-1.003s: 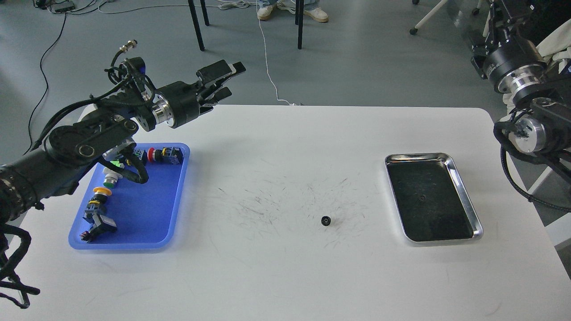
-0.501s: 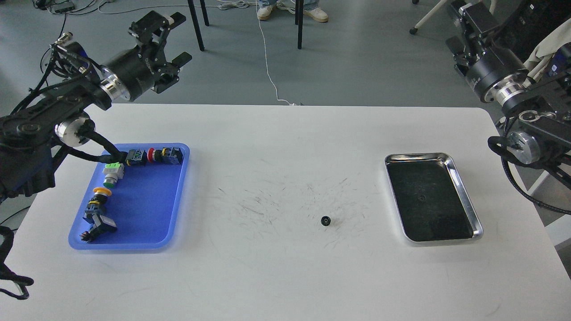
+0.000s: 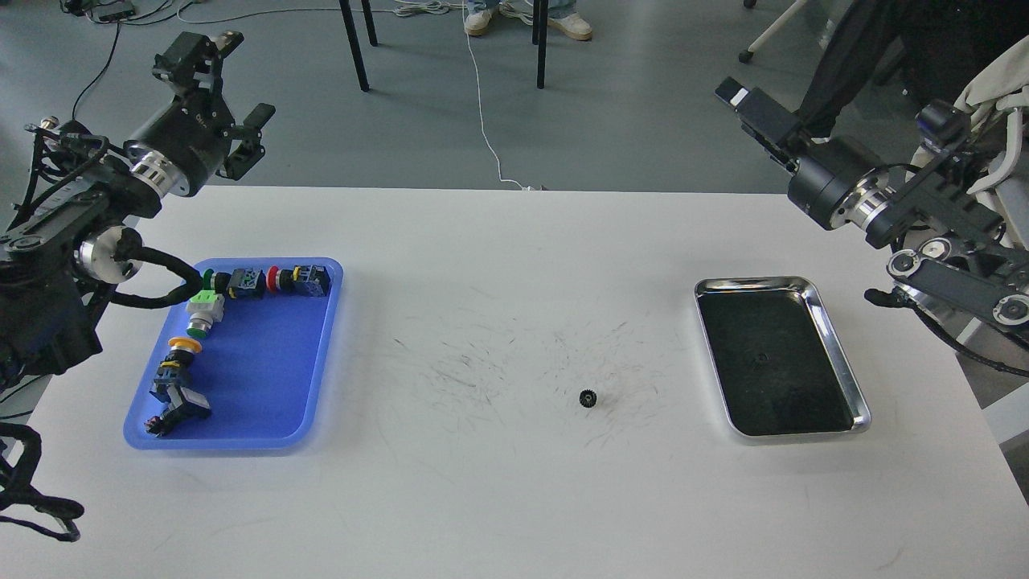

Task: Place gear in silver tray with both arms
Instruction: 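Lower the right hand onto the black gear beside the silver tray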

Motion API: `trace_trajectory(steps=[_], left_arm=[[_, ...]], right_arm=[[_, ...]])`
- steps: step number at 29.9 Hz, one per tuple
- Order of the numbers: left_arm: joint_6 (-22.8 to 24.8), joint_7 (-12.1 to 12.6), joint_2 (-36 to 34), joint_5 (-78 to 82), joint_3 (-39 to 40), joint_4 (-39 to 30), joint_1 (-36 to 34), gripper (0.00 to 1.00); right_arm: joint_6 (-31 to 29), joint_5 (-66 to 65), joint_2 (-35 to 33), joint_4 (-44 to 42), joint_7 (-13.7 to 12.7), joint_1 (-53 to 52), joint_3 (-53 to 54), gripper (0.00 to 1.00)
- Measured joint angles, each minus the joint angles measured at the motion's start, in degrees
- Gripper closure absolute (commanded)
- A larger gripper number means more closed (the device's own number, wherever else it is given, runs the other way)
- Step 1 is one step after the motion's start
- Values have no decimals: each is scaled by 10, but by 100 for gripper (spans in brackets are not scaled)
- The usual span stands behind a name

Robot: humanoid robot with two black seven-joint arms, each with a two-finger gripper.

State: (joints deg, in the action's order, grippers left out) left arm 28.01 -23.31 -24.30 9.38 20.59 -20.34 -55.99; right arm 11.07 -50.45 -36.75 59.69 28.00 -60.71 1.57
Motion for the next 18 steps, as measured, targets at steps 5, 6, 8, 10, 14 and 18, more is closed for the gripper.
trace_trajectory(steps=[5, 6, 8, 10, 14, 18], left_arm=[[0, 27, 5, -25, 23, 23, 10, 1], [0, 31, 9, -27, 27, 27, 10, 1], [0, 44, 16, -33, 37, 34, 10, 1], [0, 57, 21, -39, 50, 37, 11, 1], [0, 65, 26, -46, 67, 42, 14, 1], [0, 69, 25, -48, 67, 44, 23, 1]], right_arm=[[-1, -134, 6, -1, 0, -2, -22, 4], [-1, -159, 7, -2, 0, -4, -28, 4], [-2, -205, 12, -3, 0, -10, -43, 4], [-2, -245, 17, -4, 0, -19, -63, 4], [-3, -318, 26, -4, 0, -48, -117, 4], [-3, -379, 48, -4, 0, -82, -167, 4]])
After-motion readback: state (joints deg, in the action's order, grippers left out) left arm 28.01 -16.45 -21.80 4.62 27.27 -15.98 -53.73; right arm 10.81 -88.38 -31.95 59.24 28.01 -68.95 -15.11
